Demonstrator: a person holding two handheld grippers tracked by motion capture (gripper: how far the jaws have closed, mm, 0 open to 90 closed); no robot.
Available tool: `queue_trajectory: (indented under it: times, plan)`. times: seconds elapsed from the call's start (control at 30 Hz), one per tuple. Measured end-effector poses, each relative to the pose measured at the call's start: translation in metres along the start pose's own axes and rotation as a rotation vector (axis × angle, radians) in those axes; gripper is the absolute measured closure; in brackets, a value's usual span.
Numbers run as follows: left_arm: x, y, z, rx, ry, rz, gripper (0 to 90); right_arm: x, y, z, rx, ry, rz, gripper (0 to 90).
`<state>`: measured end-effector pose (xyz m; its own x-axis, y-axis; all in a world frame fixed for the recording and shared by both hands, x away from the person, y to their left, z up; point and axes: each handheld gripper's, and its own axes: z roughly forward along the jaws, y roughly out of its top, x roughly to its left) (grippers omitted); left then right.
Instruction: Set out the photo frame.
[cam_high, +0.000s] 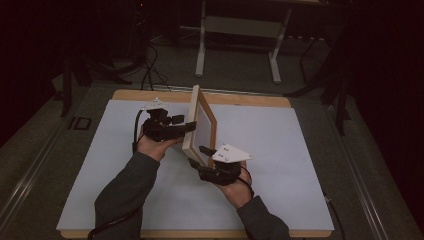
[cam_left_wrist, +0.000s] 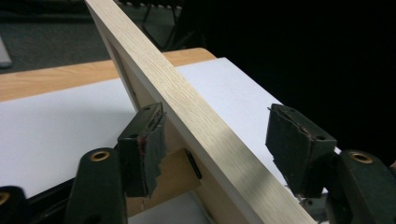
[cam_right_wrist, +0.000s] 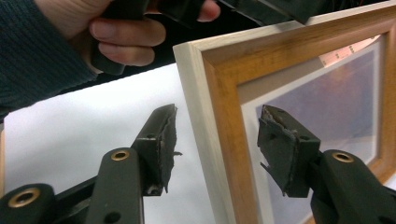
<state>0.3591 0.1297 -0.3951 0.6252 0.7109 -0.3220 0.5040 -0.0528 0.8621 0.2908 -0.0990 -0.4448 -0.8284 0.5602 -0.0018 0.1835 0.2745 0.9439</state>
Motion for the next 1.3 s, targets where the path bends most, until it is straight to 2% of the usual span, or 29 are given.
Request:
queue_trajectory:
  times: [0.07,0.13,0.33,0.47,0.53,0.57,0.7,0.87,1.07,1.17,1.3]
  plan:
    - [-0.003,-0.002,-0.002,-0.004,0.001,0.009,36.8,-0.002,-0.002,-0.006,-0.008,-0.012,-0.007,46.1]
    - [-0.005,-0.004,-0.003,-0.001,0.021,0.024,35.8,-0.006,-0.004,-0.010,-0.017,-0.020,-0.009,46.5]
    - [-0.012,-0.011,-0.009,-0.019,0.014,0.030,35.2,-0.014,-0.010,-0.021,-0.022,-0.038,-0.013,52.4]
    - [-0.019,-0.015,-0.012,-0.028,0.013,0.034,32.4,-0.025,-0.013,-0.029,-0.027,-0.068,0.020,66.1]
    - [-0.023,-0.017,-0.013,-0.028,0.022,0.047,31.6,-0.027,-0.014,-0.030,-0.030,-0.075,0.024,69.2]
    - [-0.025,-0.018,-0.013,-0.028,0.023,0.047,30.5,-0.030,-0.015,-0.031,-0.028,-0.088,0.037,75.0]
    - [-0.031,-0.024,-0.012,-0.021,0.038,0.063,28.2,-0.034,-0.017,-0.032,-0.022,-0.104,0.042,80.8]
    - [-0.035,-0.032,-0.009,-0.012,0.053,0.064,27.8,-0.037,-0.020,-0.032,-0.013,-0.107,0.053,79.4]
    - [-0.034,-0.038,-0.005,-0.008,0.062,0.041,29.5,-0.039,-0.021,-0.032,-0.009,-0.117,0.066,77.5]
    - [-0.036,-0.041,-0.003,0.008,0.071,0.045,29.5,-0.039,-0.022,-0.032,-0.005,-0.118,0.072,76.0]
    - [-0.038,-0.042,-0.002,0.006,0.077,0.048,30.7,-0.040,-0.025,-0.034,-0.001,-0.119,0.072,74.1]
